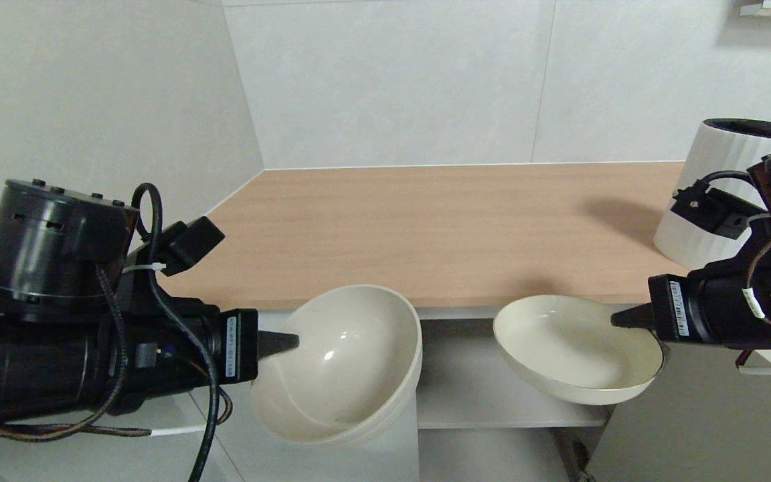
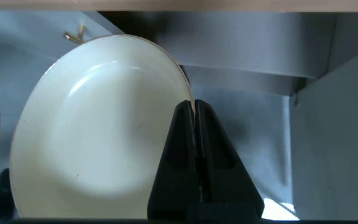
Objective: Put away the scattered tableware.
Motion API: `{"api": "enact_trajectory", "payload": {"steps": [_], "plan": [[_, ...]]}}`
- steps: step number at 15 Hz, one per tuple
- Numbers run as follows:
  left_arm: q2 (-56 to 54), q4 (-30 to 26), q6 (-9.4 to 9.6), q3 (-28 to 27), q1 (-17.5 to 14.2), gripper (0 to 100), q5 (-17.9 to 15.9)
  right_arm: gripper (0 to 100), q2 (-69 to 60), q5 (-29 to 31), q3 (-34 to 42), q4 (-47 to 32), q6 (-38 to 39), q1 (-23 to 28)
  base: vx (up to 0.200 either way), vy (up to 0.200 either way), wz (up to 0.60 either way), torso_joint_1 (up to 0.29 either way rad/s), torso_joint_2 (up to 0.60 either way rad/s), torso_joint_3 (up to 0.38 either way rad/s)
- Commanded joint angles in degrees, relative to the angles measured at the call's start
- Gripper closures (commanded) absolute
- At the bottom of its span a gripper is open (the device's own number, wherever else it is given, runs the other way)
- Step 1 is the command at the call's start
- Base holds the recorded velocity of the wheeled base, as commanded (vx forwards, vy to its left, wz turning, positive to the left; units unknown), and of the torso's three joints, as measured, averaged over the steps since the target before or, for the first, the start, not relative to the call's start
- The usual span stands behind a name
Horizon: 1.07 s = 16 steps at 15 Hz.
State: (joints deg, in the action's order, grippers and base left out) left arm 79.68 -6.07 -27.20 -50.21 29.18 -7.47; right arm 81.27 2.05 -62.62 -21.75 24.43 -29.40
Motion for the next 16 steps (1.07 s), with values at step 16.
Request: {"api": "enact_trajectory", "payload": {"steps": [16], "plan": [[2.94,-0.17,0.65,0.82,1.05,100,0.18,100,3.63,0.33,1.71,0.39,-0.52,0.14,-0.038,0.000,0.00,-0.015,0.05,0.030]]}}
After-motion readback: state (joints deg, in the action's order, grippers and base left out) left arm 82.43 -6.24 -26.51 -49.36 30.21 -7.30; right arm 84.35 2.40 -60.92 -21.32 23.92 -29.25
